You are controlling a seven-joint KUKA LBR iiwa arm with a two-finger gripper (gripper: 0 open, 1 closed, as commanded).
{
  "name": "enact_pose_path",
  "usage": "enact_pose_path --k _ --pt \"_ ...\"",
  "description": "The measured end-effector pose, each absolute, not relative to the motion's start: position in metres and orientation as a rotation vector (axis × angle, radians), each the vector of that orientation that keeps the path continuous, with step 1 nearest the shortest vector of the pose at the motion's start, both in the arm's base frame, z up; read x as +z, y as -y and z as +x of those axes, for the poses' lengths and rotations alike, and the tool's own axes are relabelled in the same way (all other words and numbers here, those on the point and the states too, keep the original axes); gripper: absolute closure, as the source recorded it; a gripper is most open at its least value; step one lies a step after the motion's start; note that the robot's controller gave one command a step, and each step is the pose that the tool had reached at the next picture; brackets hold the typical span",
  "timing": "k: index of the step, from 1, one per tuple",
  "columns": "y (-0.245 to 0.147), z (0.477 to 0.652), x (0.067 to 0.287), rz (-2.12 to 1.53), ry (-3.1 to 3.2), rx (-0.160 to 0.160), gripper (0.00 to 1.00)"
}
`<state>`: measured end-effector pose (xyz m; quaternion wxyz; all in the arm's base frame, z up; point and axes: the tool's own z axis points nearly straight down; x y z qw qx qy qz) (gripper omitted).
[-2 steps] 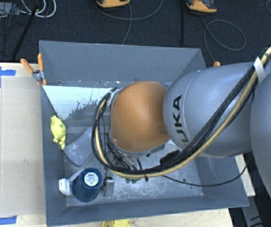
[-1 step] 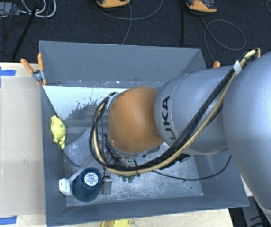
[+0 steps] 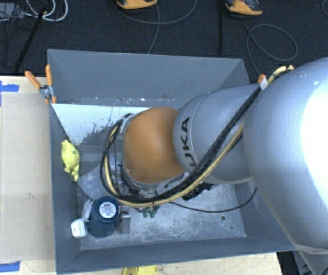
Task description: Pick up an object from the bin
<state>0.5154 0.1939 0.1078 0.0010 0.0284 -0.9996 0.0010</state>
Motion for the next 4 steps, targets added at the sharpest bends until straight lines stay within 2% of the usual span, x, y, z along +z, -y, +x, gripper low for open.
enact_pose_path --k 1,2,3,4 --pt "-0.208 0.501 0.089 0.017 3.150 0.009 1.00" --pt "-0.208 0.501 0.089 0.016 3.150 0.009 1.00" --pt "-0.205 0.498 0.153 -0.007 3.141 0.002 1.00" --pt "-0.206 0.498 0.153 -0.009 3.141 0.001 0.00"
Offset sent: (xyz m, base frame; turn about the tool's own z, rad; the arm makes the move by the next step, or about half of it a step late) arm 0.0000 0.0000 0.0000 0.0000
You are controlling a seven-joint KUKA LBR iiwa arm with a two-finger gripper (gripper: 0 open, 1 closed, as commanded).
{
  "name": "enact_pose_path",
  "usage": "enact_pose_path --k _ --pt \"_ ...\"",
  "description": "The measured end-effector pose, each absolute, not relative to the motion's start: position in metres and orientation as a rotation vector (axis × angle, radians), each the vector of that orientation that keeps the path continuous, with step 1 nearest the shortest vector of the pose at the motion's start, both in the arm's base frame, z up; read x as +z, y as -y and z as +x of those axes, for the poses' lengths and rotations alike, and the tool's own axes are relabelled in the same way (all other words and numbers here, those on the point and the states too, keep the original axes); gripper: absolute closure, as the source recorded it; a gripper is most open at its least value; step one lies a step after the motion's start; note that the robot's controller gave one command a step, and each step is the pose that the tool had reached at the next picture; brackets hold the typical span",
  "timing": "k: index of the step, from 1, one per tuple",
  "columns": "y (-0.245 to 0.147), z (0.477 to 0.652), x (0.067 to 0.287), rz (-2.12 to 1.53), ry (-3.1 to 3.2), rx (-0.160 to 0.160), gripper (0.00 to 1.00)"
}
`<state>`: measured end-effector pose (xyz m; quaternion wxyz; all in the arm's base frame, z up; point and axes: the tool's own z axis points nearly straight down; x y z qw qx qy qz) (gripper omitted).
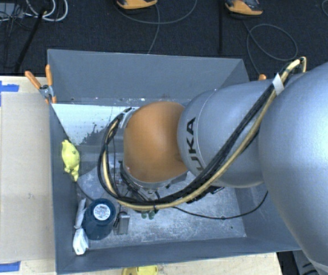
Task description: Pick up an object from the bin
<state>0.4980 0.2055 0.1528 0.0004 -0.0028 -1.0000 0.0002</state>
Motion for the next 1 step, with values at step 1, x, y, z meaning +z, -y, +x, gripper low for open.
enact_pose_path --k 1 --pt "-0.2055 0.4980 0.1528 -0.010 3.141 0.000 0.00"
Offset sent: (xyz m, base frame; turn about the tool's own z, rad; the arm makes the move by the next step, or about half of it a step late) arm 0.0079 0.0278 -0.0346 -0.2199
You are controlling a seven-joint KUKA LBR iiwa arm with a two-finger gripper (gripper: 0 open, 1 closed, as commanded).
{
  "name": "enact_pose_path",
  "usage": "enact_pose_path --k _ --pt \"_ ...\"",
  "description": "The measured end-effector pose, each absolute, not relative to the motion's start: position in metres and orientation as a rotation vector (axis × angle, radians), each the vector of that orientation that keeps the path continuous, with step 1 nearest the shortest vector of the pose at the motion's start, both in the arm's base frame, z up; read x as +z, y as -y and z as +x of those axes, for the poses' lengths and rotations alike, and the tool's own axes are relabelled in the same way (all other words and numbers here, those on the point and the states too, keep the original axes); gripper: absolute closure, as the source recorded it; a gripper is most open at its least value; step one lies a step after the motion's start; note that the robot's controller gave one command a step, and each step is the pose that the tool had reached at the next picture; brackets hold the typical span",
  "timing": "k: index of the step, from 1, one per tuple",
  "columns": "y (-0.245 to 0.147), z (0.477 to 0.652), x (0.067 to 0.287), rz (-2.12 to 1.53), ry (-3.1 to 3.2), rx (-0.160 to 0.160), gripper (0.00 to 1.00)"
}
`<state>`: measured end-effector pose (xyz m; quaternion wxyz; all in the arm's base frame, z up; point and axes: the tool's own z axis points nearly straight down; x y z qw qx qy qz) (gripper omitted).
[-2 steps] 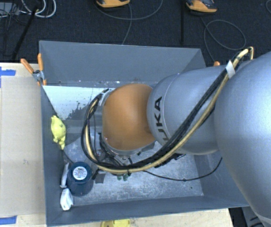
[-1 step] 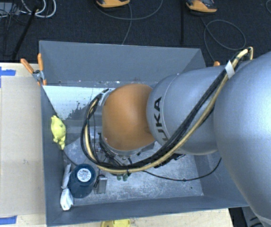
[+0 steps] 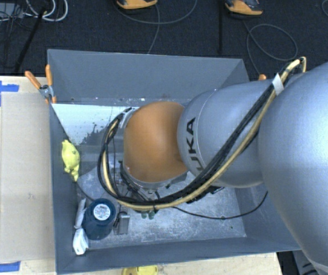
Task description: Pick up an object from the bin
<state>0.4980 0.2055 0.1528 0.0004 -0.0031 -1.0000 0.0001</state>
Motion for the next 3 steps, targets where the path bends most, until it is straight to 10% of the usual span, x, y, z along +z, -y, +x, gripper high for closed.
enact_pose_path --k 2,3 --pt "-0.228 0.505 0.122 0.226 3.132 0.001 0.00" --pt "-0.229 0.512 0.107 0.333 3.123 0.000 1.00"
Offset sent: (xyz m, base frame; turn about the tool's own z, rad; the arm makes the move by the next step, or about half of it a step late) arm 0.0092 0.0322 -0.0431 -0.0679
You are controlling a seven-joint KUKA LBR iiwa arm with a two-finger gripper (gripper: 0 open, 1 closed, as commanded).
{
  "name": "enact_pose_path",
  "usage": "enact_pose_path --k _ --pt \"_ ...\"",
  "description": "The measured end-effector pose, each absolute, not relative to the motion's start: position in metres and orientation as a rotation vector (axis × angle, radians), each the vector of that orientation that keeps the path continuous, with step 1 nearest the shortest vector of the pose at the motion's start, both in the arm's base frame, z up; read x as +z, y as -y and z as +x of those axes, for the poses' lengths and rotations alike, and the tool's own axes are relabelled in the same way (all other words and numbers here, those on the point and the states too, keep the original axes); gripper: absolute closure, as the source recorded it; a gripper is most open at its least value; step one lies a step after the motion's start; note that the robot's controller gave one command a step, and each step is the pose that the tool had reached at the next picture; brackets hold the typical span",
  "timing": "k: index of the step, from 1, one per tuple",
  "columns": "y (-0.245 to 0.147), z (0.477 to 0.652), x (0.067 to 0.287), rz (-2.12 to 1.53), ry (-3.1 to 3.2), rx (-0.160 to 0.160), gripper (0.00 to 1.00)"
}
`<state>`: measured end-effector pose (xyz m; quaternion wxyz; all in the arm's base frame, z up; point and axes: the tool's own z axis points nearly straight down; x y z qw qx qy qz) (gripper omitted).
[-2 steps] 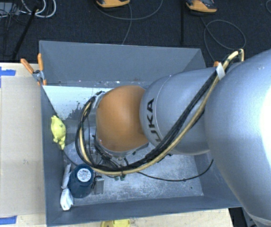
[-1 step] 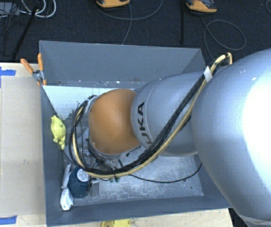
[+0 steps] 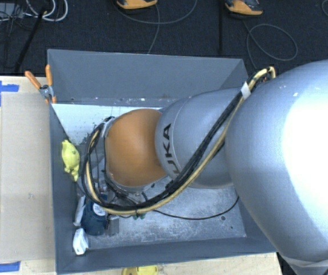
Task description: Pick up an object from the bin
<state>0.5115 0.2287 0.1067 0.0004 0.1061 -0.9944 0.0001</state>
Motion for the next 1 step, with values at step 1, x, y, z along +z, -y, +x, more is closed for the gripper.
enact_pose_path --k 1 --pt "-0.2287 0.5115 0.1067 0.332 3.123 0.000 1.00"
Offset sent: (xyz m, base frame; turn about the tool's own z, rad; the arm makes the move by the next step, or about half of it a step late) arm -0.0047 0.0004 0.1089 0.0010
